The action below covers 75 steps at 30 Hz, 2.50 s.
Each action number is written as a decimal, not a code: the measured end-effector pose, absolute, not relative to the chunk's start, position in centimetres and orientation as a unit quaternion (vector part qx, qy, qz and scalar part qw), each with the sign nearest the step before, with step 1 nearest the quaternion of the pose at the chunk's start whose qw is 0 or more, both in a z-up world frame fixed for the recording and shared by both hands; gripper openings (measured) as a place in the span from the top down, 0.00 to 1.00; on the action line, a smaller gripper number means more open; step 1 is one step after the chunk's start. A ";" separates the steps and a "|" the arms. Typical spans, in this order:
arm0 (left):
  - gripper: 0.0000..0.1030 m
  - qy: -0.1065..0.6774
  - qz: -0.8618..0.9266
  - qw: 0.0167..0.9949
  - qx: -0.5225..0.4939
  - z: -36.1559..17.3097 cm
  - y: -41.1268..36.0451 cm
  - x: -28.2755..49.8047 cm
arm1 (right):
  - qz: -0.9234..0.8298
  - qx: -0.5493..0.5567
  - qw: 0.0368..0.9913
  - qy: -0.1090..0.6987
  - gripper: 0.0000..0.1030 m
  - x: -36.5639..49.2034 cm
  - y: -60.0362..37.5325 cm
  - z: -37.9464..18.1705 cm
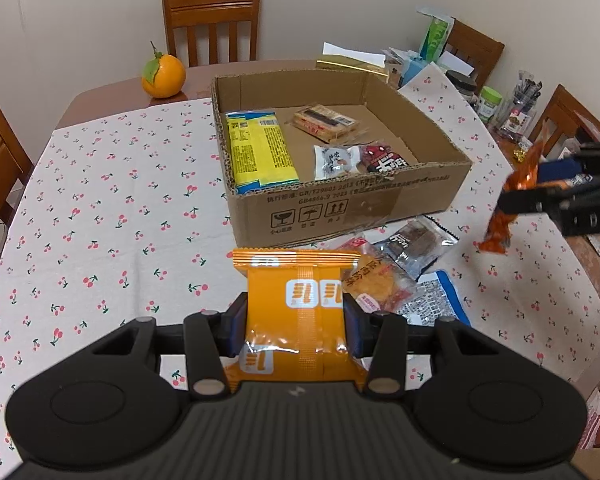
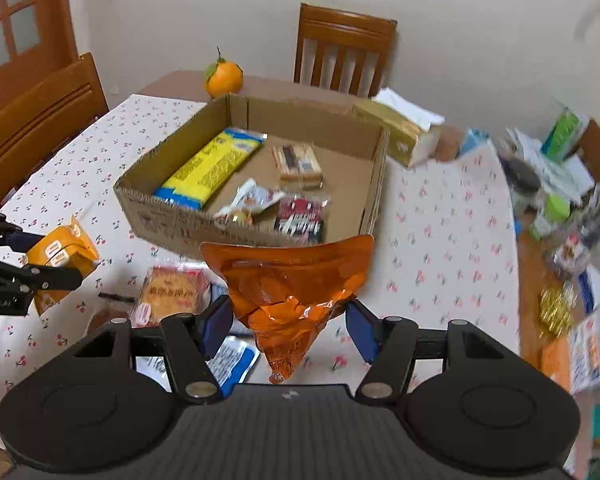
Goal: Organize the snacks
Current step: 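Lift both packs over the box and release them inside, then move both tools back toward the remaining snacks beside the box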
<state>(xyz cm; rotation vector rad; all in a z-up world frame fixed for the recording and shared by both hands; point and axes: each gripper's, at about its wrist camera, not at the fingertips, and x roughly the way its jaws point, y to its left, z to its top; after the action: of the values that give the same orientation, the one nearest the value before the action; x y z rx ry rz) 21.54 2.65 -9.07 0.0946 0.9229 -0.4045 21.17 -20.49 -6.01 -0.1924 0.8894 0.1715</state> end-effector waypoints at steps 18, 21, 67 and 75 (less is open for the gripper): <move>0.56 0.433 -0.178 0.882 0.045 -7.6 2.8 21.6 | 0.102 -0.116 0.889 0.432 0.35 33.8 -19.9 -2.2; 0.56 0.429 -0.176 0.885 0.044 -7.1 2.8 21.6 | 0.089 -0.099 0.874 0.468 0.34 38.1 -20.5 -4.6; 0.09 0.388 -0.129 0.908 0.085 -5.7 -0.5 27.6 | 0.033 -0.066 0.893 0.443 0.00 22.6 -20.2 -10.6; 0.09 0.424 -0.061 0.901 0.069 -8.0 3.8 22.2 | 0.033 -0.056 0.879 0.472 0.00 23.3 -19.5 -12.9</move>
<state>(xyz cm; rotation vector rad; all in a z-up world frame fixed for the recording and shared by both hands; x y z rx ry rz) 22.18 3.82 -8.00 0.1432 0.8777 -0.1271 23.27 -19.49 -12.93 -0.1159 0.9831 0.0683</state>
